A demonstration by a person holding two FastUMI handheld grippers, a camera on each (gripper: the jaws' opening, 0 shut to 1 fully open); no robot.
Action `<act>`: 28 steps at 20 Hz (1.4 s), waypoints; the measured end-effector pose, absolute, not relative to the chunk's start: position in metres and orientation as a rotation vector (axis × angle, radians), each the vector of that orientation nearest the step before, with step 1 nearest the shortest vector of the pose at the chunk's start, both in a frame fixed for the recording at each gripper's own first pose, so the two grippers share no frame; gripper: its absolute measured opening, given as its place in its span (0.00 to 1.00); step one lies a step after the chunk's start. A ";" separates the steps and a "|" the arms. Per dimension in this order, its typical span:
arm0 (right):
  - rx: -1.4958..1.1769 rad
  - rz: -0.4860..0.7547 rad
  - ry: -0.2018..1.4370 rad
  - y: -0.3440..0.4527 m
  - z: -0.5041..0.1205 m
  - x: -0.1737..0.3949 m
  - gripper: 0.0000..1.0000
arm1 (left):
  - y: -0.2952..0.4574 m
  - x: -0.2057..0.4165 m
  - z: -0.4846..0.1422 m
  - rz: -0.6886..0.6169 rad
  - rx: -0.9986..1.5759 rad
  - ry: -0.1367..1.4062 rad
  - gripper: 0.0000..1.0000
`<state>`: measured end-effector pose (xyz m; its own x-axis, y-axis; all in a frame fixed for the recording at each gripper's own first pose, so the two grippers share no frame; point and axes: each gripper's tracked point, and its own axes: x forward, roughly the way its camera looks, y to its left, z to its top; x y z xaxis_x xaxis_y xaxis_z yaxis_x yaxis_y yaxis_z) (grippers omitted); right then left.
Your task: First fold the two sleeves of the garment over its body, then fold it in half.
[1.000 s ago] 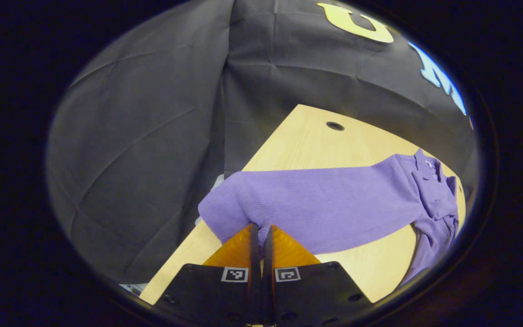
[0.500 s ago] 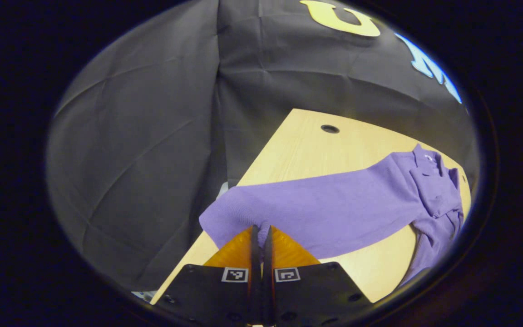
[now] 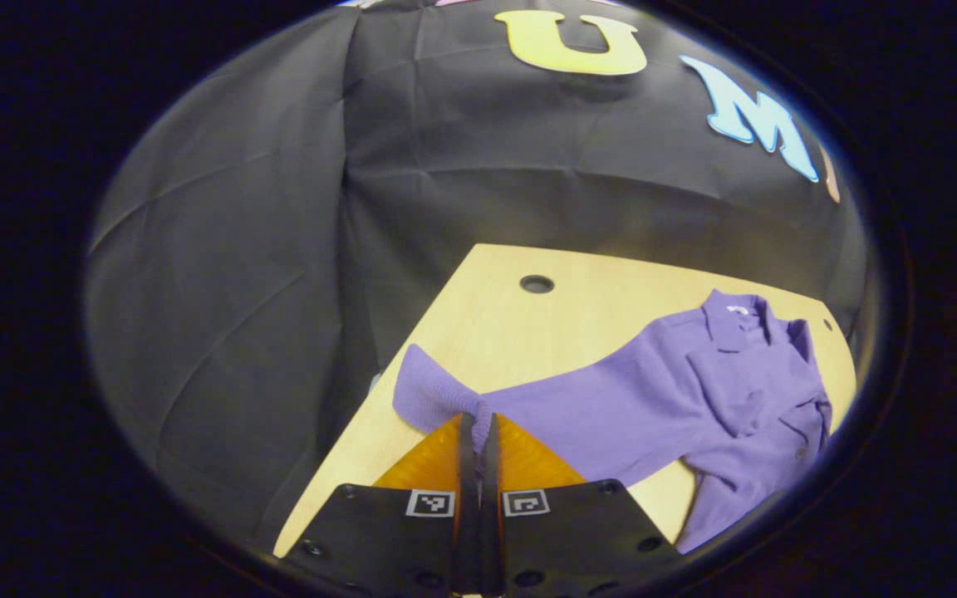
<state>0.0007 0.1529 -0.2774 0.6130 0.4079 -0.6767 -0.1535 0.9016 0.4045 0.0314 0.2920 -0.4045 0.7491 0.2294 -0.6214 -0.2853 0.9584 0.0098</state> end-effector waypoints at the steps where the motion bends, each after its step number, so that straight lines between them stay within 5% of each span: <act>1: 0.327 0.326 0.852 0.148 -0.277 0.000 0.51 | 0.281 0.041 -0.400 0.263 -0.084 0.657 0.07; 17: 0.402 0.234 0.864 0.073 -0.295 -0.015 0.51 | 0.083 0.131 -0.356 -0.016 -0.055 0.575 0.07; 28: 0.413 0.148 0.971 0.029 -0.338 -0.077 0.51 | -0.061 0.163 -0.361 -0.218 -0.033 0.581 0.07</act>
<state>-0.0769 0.0287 -0.3383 0.5617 0.3039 -0.7695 0.0605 0.9125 0.4045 0.1634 -0.0613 -0.3609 0.8134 -0.2137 -0.5409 0.1954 0.9764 -0.0919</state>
